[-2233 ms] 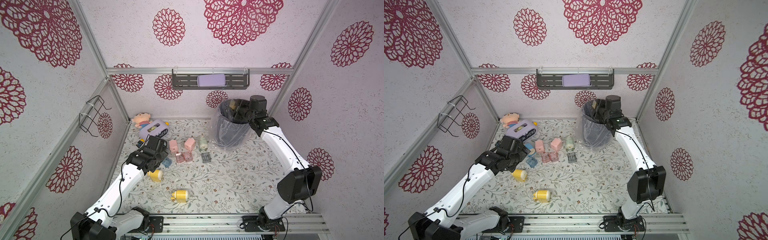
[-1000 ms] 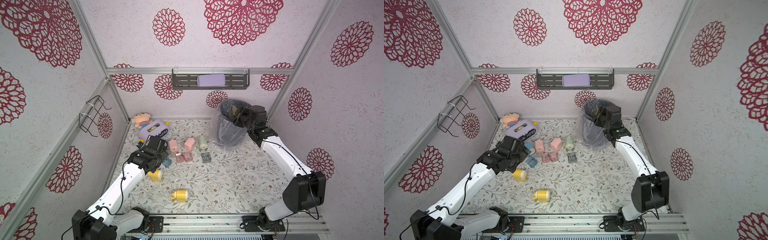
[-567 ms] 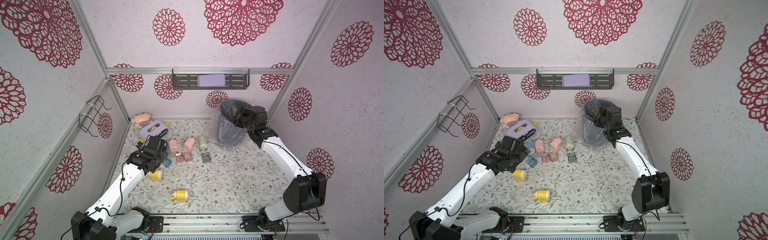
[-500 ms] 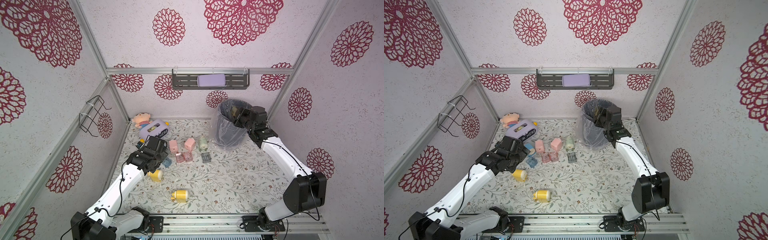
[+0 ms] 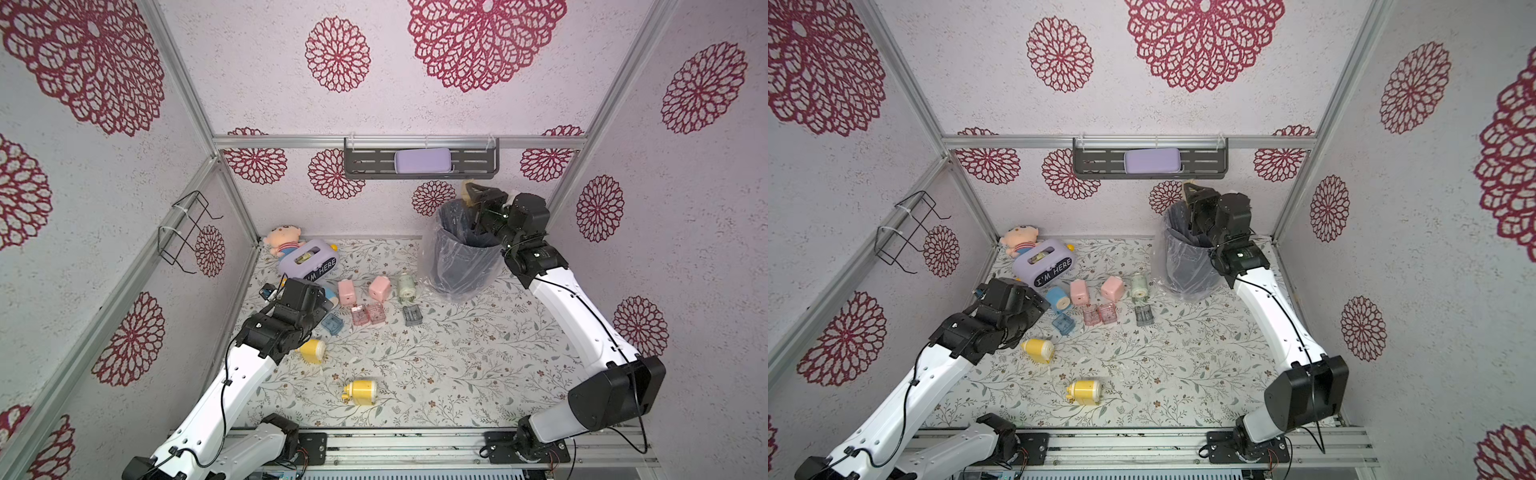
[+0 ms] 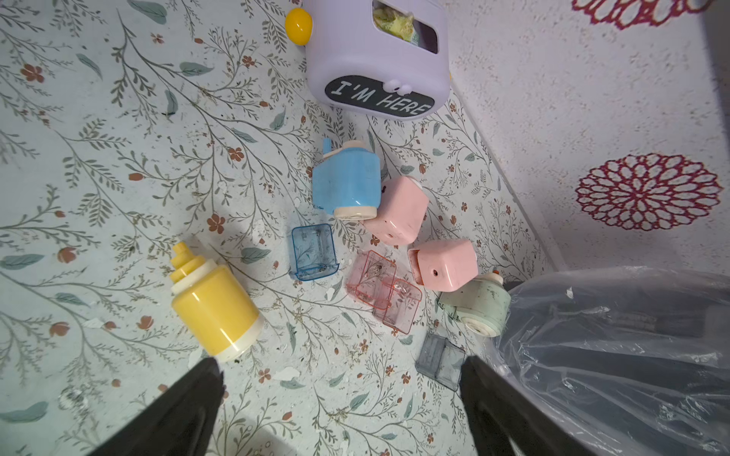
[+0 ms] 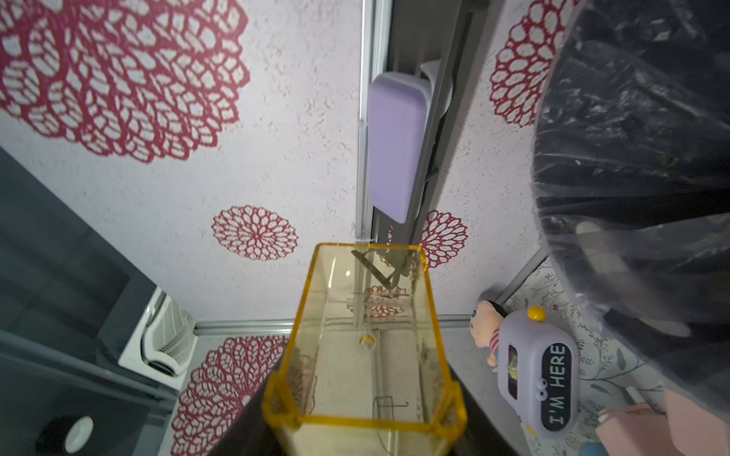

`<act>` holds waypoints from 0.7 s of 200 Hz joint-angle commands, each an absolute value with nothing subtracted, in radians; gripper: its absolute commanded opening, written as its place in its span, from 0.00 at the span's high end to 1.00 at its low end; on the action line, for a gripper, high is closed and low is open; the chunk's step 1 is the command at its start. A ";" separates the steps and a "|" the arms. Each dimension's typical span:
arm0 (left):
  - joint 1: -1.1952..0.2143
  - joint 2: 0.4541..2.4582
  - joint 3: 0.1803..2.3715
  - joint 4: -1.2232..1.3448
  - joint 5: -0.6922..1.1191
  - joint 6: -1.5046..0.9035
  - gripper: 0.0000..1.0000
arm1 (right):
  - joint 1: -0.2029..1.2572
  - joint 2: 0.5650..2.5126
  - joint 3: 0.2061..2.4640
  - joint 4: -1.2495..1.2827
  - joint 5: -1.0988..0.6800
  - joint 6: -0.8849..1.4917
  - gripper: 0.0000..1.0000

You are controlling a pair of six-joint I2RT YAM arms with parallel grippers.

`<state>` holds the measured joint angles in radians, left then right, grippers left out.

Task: Take out the pencil sharpener tray and clean the shavings
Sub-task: Place the container at the center of the board.

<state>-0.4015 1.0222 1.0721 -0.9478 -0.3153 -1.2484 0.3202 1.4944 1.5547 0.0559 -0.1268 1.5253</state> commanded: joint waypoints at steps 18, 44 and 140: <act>-0.401 0.974 1.075 -1.004 -0.380 -1.218 0.03 | 0.429 1.398 1.447 0.098 -0.241 1.045 0.65; -0.390 0.964 1.068 -1.014 -0.381 -1.213 0.03 | 0.518 1.368 1.318 0.128 -0.283 0.823 0.65; -0.348 0.927 1.002 -1.041 -0.344 -1.216 0.03 | 0.821 1.527 1.032 0.204 -0.391 0.282 0.66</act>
